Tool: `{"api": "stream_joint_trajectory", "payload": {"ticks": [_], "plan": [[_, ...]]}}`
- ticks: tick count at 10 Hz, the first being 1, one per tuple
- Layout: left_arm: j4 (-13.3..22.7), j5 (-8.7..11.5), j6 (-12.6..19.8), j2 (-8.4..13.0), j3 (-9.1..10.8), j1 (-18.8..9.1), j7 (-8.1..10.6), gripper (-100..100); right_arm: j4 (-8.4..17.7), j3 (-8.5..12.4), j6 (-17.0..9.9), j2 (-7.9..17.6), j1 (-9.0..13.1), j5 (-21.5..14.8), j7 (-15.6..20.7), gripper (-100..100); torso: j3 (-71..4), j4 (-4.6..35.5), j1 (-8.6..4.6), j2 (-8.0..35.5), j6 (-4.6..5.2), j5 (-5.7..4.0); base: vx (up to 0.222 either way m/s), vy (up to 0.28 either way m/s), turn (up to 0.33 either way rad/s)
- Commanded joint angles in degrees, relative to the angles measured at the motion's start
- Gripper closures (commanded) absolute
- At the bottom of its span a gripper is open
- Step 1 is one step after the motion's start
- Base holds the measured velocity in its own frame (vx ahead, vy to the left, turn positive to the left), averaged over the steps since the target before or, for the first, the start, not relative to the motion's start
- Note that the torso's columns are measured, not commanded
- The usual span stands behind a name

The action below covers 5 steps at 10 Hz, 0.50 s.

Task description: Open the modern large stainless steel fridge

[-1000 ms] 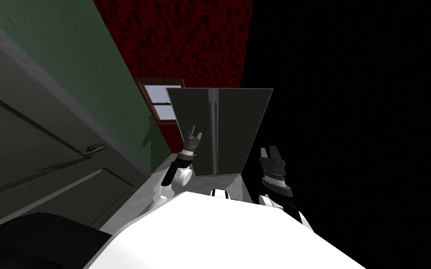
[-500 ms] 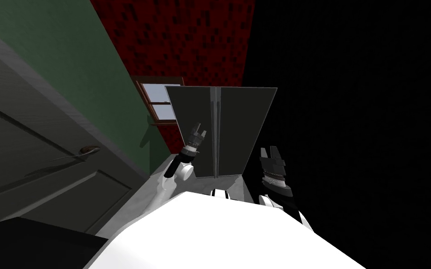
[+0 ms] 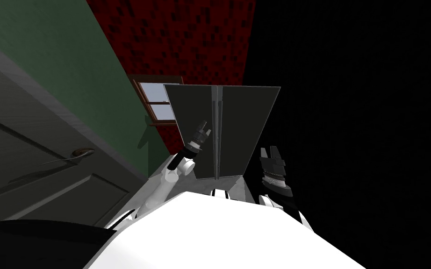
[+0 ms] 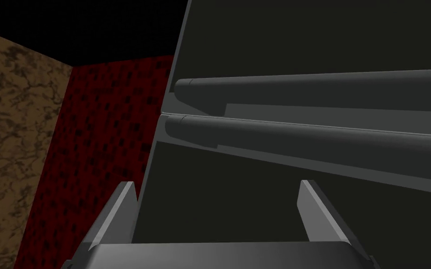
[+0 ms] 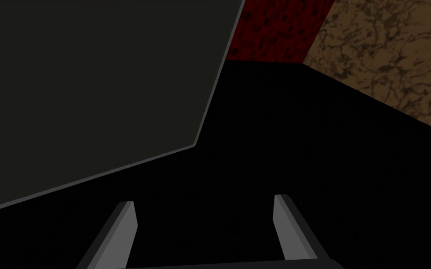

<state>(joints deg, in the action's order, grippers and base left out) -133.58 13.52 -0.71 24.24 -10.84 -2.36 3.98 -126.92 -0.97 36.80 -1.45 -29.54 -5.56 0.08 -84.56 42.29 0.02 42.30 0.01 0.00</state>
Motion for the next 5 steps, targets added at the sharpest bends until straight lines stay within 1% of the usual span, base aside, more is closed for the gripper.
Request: {"api": "stream_joint_trajectory", "payload": {"ticks": [1,2,3,4,5], "plan": [[0.0,2.02,4.27,3.29,-0.82,-4.16,1.0,-100,0.0,0.0,0.0,0.0,0.0,0.0,0.0,0,0.01,0.0,-0.01,0.02,-0.02,0.01,0.031,0.056,-0.035],[0.0,2.02,5.35,3.29,-0.82,-5.13,1.0,-100,0.0,0.0,0.0,0.0,0.0,0.0,0.0,0,-0.01,0.0,0.0,-0.01,0.0,0.0,0.03,0.049,-0.021],[0.25,3.26,7.07,5.29,-1.58,-6.83,1.52,-100,0.0,0.0,0.0,0.0,0.0,0.0,0.0,0,-0.01,-0.01,-0.04,-0.02,-0.01,0.0,0.036,0.049,-0.035],[0.25,3.26,8.4,5.29,-1.58,-8.35,1.52,-100,0.0,0.0,0.0,0.0,0.0,0.0,0.0,0,-0.03,-0.01,-0.03,-0.05,0.0,-0.01,0.032,0.042,-0.022],[0.55,4.5,9.91,7.27,-2.34,-10.16,2.03,-100,0.0,0.0,0.0,0.0,0.0,0.0,0.0,0,-0.02,-0.01,-0.05,-0.02,-0.01,-0.01,0.035,0.05,-0.034]]}}
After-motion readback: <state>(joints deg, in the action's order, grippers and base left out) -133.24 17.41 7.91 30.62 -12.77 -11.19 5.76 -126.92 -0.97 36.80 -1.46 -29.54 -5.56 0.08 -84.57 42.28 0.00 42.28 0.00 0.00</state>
